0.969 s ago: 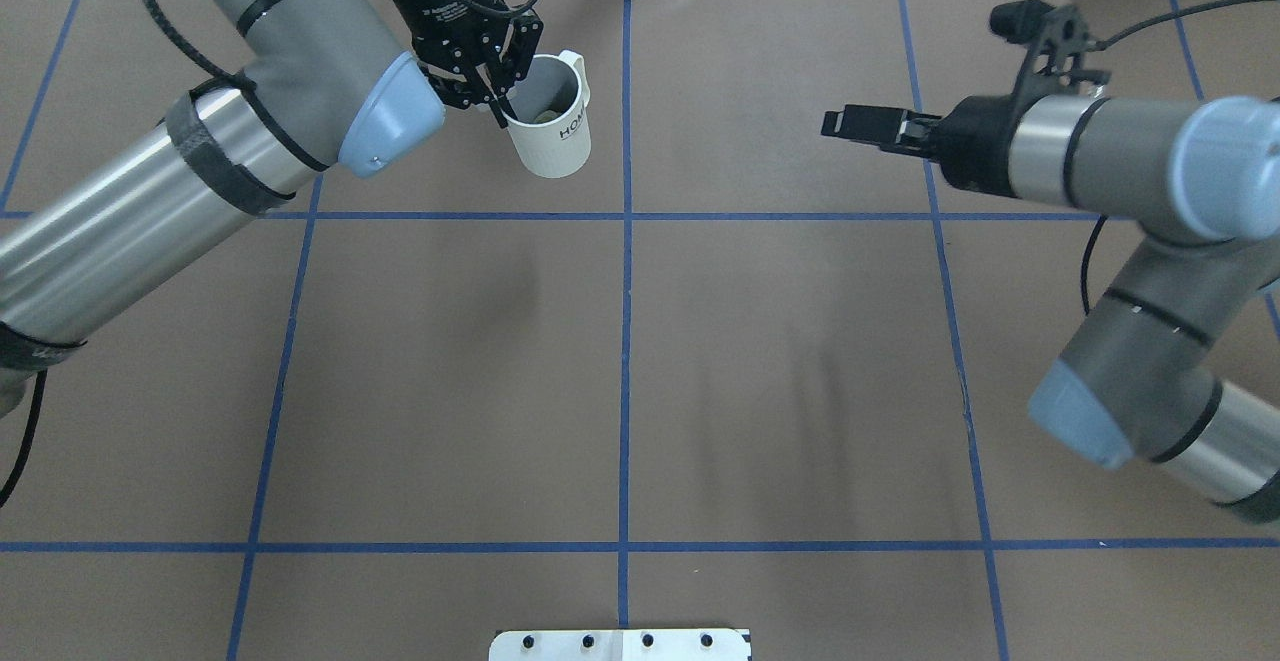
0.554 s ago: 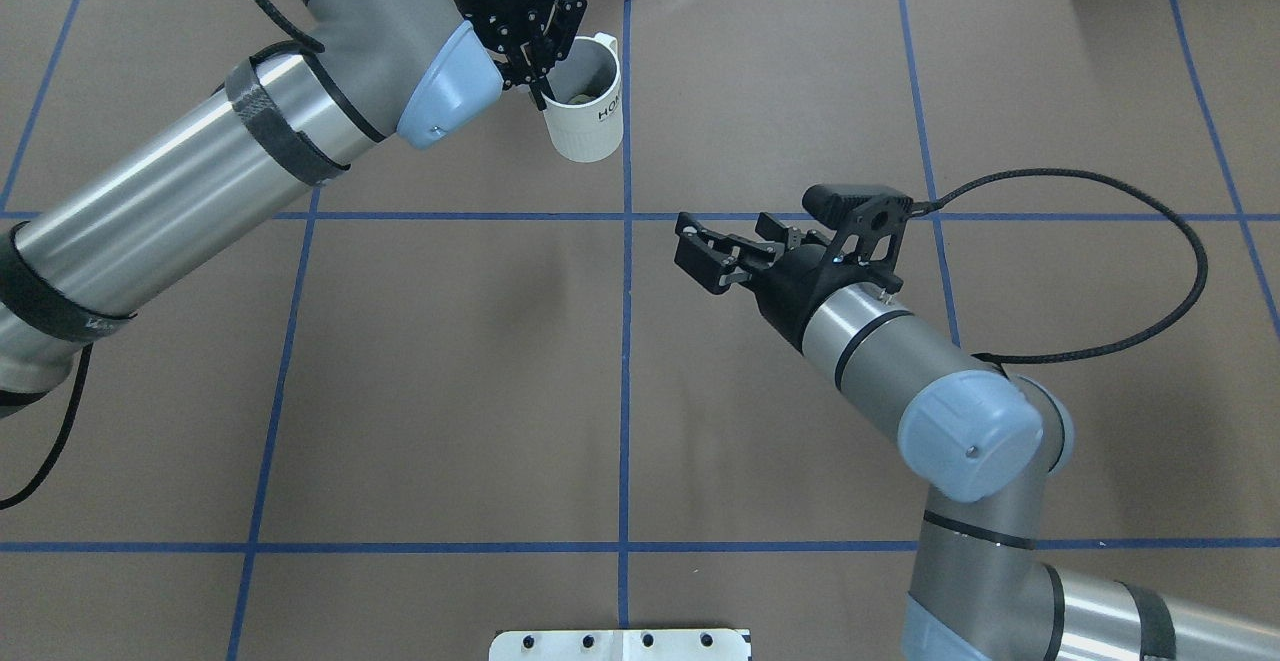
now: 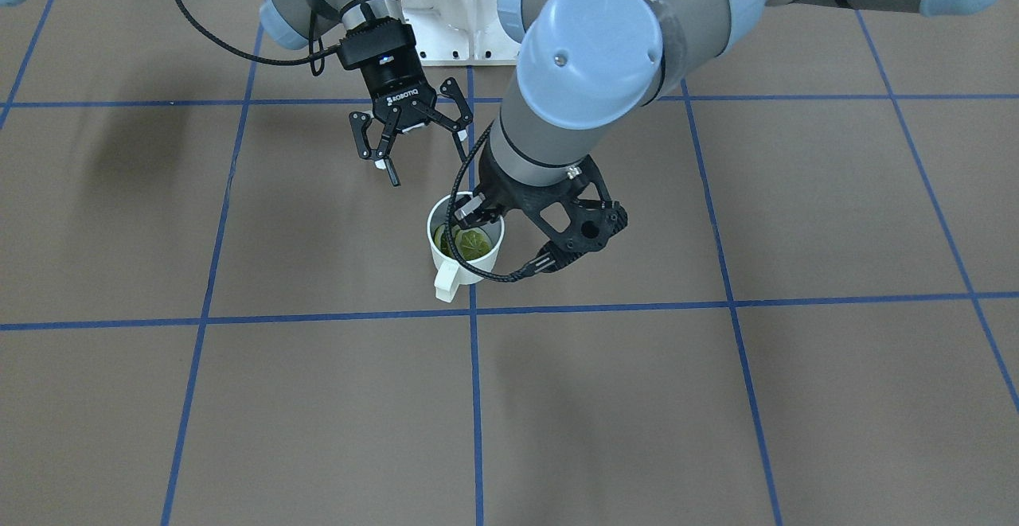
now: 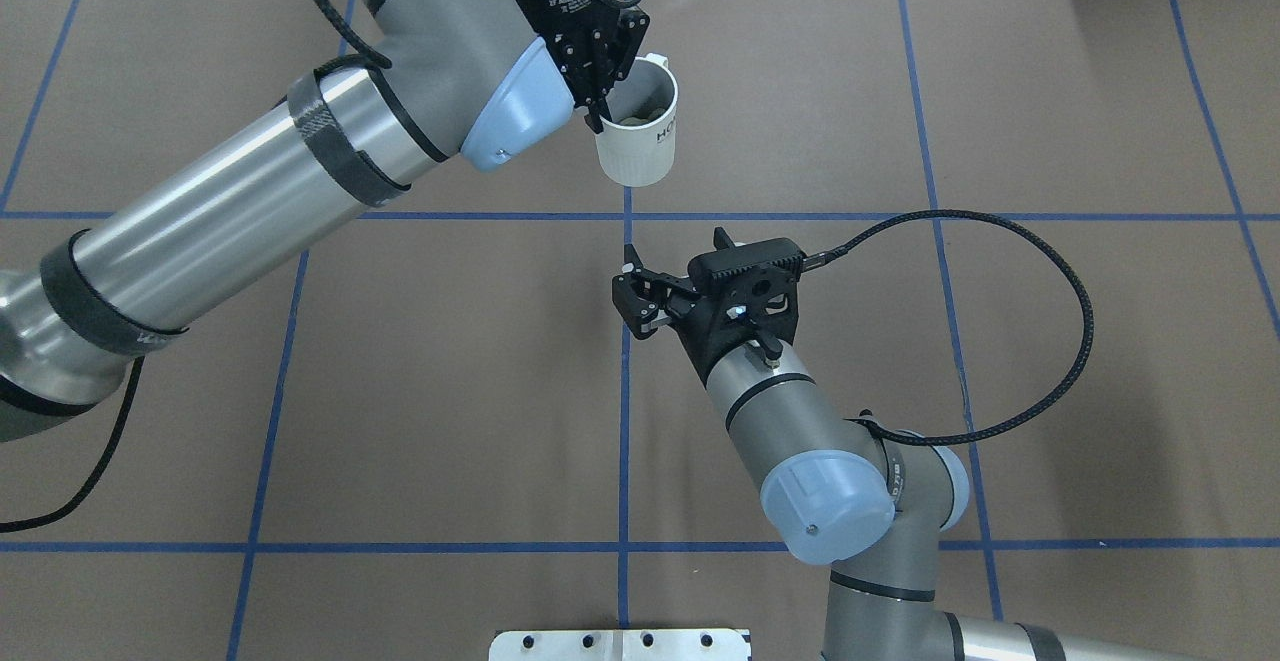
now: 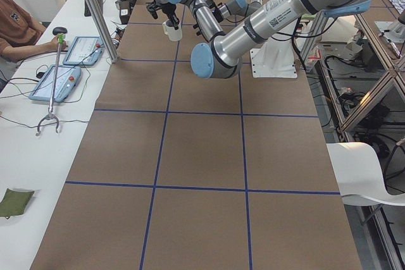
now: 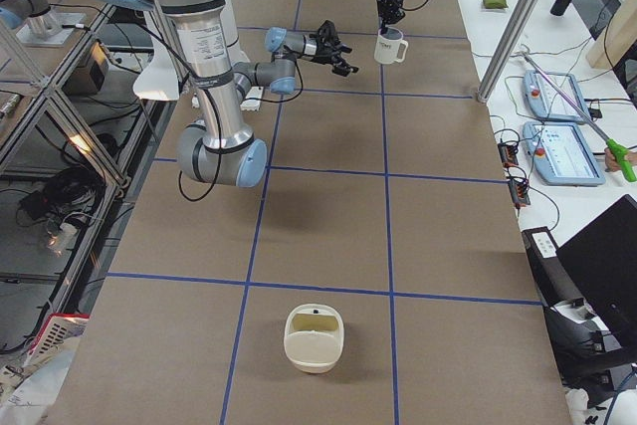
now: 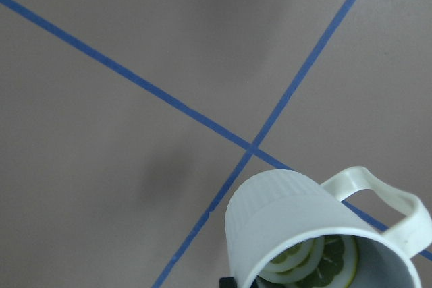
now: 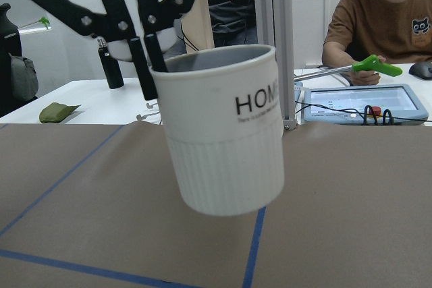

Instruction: Left arm hands cup to right arm to dump lemon

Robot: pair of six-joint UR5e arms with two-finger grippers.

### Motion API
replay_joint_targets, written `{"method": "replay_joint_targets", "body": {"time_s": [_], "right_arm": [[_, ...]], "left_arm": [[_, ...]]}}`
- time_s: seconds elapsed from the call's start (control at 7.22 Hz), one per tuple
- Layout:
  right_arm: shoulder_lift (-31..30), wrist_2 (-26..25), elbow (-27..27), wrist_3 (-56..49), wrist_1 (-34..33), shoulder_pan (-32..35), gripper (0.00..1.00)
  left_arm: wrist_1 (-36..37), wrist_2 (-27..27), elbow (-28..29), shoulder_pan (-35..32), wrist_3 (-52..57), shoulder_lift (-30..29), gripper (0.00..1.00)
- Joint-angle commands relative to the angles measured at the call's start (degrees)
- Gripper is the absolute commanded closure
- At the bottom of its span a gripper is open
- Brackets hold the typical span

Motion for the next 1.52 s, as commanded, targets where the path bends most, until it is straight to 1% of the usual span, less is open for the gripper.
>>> {"method": "replay_joint_targets", "body": {"time_s": [0.0,0.14,0.42,1.11,1.38], "right_arm": [[1.48,-7.5,-2.48,-0.86,0.07,-0.56,0.02],[1.39,-10.06,-2.83,-0.77,0.24,-0.91,0.01],[1.48,-12.45,-3.01,-0.77,0.24,-1.26,0.01],[1.39,-13.16,-3.62,-0.42,0.51,-1.27,0.01],[1.39,-13.25,-3.62,-0.51,0.51,-1.27,0.01]], "left_arm": [[0.6,0.03,-0.54,1.94,-3.74,-1.4,1.0],[0.94,0.03,-0.54,2.21,-4.37,-1.67,1.0],[1.12,0.03,-0.54,2.21,-4.46,-1.85,1.0],[3.06,0.03,-3.0,4.94,-7.18,-1.85,1.0],[5.41,0.12,-4.57,5.46,-7.27,-1.67,1.0]]}}
